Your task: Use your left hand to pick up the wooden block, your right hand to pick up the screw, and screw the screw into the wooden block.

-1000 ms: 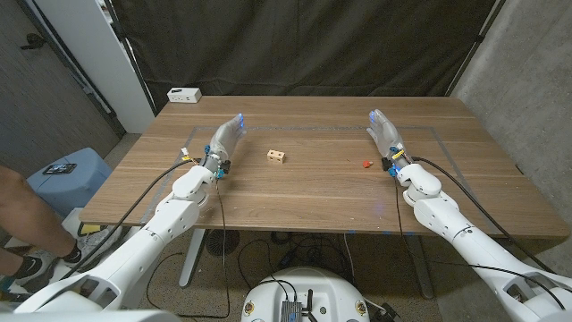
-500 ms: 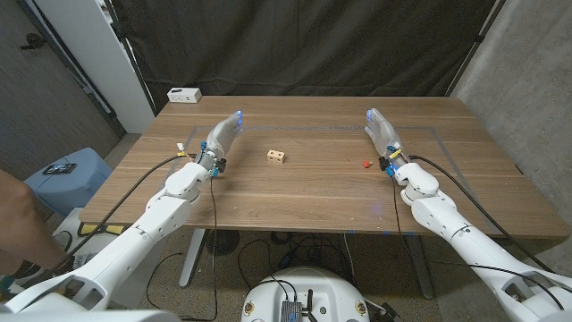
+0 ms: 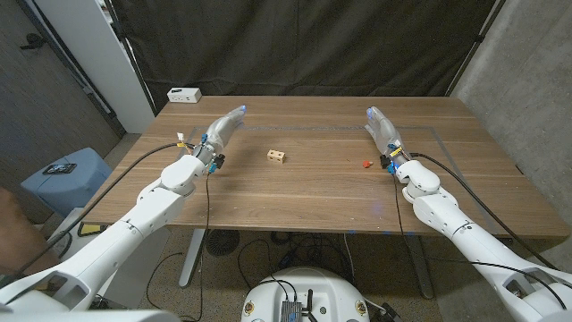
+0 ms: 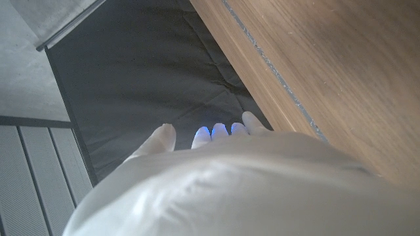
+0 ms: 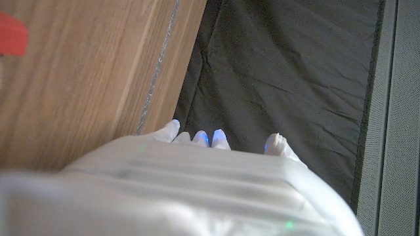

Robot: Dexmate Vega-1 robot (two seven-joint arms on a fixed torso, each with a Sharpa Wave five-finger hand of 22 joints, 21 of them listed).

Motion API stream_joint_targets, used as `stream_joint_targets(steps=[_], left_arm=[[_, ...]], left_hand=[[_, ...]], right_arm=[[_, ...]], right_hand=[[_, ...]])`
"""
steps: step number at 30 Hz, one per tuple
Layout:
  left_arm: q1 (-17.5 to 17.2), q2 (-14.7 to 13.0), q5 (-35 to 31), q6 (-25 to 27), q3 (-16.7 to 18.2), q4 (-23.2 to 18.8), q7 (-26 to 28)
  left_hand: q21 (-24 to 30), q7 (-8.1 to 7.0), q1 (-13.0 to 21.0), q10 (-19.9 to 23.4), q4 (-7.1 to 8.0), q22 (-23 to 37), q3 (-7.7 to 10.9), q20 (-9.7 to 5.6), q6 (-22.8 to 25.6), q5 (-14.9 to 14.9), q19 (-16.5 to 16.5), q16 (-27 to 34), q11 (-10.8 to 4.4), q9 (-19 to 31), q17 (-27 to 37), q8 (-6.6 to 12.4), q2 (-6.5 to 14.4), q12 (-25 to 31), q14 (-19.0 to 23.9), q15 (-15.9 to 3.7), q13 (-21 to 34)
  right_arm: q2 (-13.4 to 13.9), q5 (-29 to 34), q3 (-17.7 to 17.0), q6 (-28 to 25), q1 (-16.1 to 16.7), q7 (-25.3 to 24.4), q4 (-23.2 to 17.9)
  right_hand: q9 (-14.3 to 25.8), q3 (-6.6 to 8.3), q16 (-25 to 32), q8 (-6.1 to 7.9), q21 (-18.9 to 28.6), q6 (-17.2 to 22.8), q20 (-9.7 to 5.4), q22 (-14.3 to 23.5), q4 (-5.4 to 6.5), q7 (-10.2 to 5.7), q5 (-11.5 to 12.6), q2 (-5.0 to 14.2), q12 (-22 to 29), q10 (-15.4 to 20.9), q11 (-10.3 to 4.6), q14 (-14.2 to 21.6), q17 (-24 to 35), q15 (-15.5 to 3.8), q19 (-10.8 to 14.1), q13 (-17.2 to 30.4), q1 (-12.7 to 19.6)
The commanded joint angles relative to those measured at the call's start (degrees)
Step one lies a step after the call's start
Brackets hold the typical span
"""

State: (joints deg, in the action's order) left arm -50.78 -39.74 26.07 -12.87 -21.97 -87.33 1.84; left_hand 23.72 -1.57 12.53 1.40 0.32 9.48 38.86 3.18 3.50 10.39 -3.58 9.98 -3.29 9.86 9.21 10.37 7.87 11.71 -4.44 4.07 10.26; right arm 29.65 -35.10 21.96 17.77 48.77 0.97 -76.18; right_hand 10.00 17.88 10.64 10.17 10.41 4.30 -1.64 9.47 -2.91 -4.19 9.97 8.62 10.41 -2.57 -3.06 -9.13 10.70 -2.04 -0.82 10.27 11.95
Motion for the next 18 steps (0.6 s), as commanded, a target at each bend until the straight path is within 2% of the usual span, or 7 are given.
stream_joint_targets(steps=[1, 8, 14, 15, 18], left_arm=[[0.9, -4.7, -6.2, 2.6, -0.8, -4.3, -0.2], [2.4, -7.6, -10.9, 5.0, -2.0, -6.7, -1.3], [3.4, -10.0, -15.3, 8.0, -3.2, -9.8, -2.1], [3.6, -10.4, -16.1, 8.3, -3.4, -10.3, -2.4], [4.1, -11.7, -18.1, 10.2, -3.8, -12.1, -3.0]], left_hand=[[-0.8, -0.27, 1.1, -0.4, -1.07, 0.2, 0.09, 0.07, -0.3, 0.3, -1.1, -0.3, -0.93, 0.2, 0.3, -0.11, 0.2, -0.2, -1.4, -0.11, 0.3], [-1.9, -1.00, 1.8, -0.7, -2.21, 0.2, 0.01, -0.14, -1.0, 0.4, -2.2, -0.4, -1.47, 0.2, 0.4, -0.22, 0.1, -0.4, -2.8, -0.29, 0.2], [-3.1, -2.01, 3.5, -0.8, -4.64, 0.1, 0.24, -0.49, -1.6, 0.6, -2.6, -0.1, -2.31, 0.2, 0.4, -0.03, -0.6, -0.4, -3.8, -0.38, 0.2], [-3.5, -2.09, 4.1, -0.3, -5.51, 0.1, 0.27, -0.55, -1.6, 0.7, -2.6, -0.1, -2.63, 0.2, 0.4, 0.13, -1.0, -0.2, -3.9, -0.40, 0.2], [-3.9, -2.66, 4.8, 0.0, -6.43, 0.1, 0.33, -0.67, -1.4, 0.7, -2.7, 0.0, -2.79, 0.2, 0.4, 0.29, -1.2, -0.1, -4.1, -0.51, 0.2]], right_arm=[[0.7, -0.5, -0.4, -0.3, 0.6, 0.3, -1.1], [1.1, -1.0, -0.8, -0.2, 1.5, 0.3, -1.9], [1.7, -1.6, -1.5, 0.0, 2.7, 0.4, -2.5], [1.9, -1.7, -1.7, 0.1, 3.0, 0.3, -2.7], [2.1, -2.0, -2.0, 0.2, 3.5, 0.3, -3.0]], right_hand=[[0.3, 0.26, 0.5, 0.33, 0.3, 0.0, -2.98, 0.2, 0.14, -0.29, 0.2, 0.03, 0.2, -0.2, -0.46, -0.6, 0.2, -1.10, 0.0, 0.1, 0.2], [0.3, 0.21, 0.6, 0.31, 0.3, 0.0, -3.03, 0.2, 0.23, -0.32, 0.2, 0.02, 0.2, -0.3, -0.46, -0.7, 0.3, -1.16, 0.0, 0.1, 0.0], [0.3, 0.22, 0.6, 0.32, 0.3, -0.1, -3.09, 0.2, 0.24, -0.31, 0.2, 0.04, 0.2, -0.2, -0.42, -0.7, 0.3, -1.21, 0.0, 0.1, 0.0], [0.3, 0.22, 0.6, 0.32, 0.3, -0.1, -3.08, 0.2, 0.25, -0.31, 0.2, 0.04, 0.2, -0.2, -0.43, -0.6, 0.3, -1.20, 0.0, 0.1, 0.0], [0.3, 0.22, 0.7, 0.33, 0.4, -0.1, -3.03, 0.2, 0.25, -0.29, 0.2, 0.04, 0.2, -0.2, -0.43, -0.6, 0.3, -1.17, 0.1, 0.1, -0.1]])
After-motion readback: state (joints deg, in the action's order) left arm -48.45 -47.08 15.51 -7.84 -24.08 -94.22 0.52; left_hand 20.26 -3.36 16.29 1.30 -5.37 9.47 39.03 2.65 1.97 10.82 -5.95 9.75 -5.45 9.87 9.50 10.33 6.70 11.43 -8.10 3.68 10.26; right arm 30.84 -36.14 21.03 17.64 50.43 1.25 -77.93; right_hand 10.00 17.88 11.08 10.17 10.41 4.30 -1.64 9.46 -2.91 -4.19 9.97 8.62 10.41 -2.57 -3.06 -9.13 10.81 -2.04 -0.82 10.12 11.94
